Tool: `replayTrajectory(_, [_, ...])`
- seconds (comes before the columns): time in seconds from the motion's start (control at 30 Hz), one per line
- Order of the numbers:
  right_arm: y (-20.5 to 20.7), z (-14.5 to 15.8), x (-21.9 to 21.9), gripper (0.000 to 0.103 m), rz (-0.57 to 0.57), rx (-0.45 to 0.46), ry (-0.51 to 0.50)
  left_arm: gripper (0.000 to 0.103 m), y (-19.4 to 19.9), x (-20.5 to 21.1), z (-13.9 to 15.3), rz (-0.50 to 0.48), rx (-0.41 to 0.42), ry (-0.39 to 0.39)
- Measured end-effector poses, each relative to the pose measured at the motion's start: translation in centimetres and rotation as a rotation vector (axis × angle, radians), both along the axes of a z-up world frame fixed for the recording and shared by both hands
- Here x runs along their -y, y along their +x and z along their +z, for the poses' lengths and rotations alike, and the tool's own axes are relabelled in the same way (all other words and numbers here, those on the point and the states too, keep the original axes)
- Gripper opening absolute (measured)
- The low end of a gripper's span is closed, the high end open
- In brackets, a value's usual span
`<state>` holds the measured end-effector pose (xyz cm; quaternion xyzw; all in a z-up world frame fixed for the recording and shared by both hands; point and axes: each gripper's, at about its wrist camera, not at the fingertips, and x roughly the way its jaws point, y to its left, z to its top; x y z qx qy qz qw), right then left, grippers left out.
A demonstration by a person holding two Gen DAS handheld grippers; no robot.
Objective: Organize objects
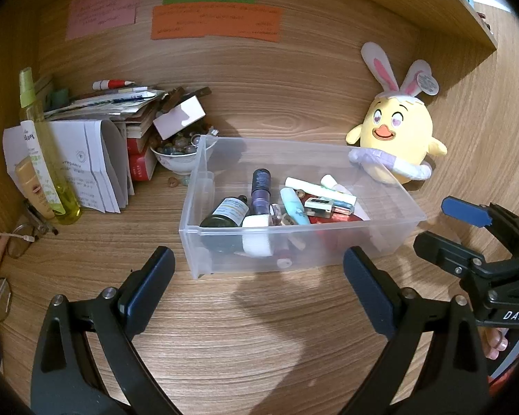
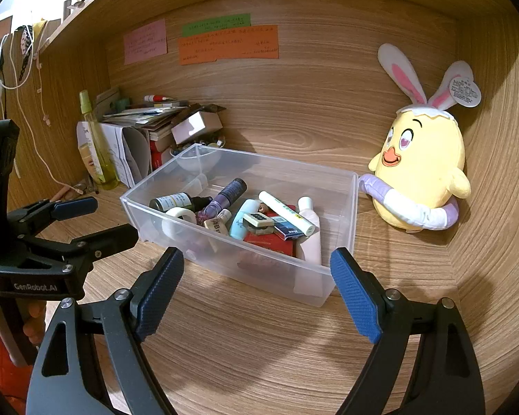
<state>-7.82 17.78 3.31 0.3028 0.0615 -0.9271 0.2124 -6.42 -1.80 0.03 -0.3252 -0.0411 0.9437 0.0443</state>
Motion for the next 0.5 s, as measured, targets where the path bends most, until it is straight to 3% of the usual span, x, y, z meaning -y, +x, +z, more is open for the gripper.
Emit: replayTrajectory(0.5, [-0.06, -0.08, -0.12, 0.085, -0.002, 0.003, -0.002, 0.099, 0.05, -0.09, 0.14, -0.007, -0.004, -0.004])
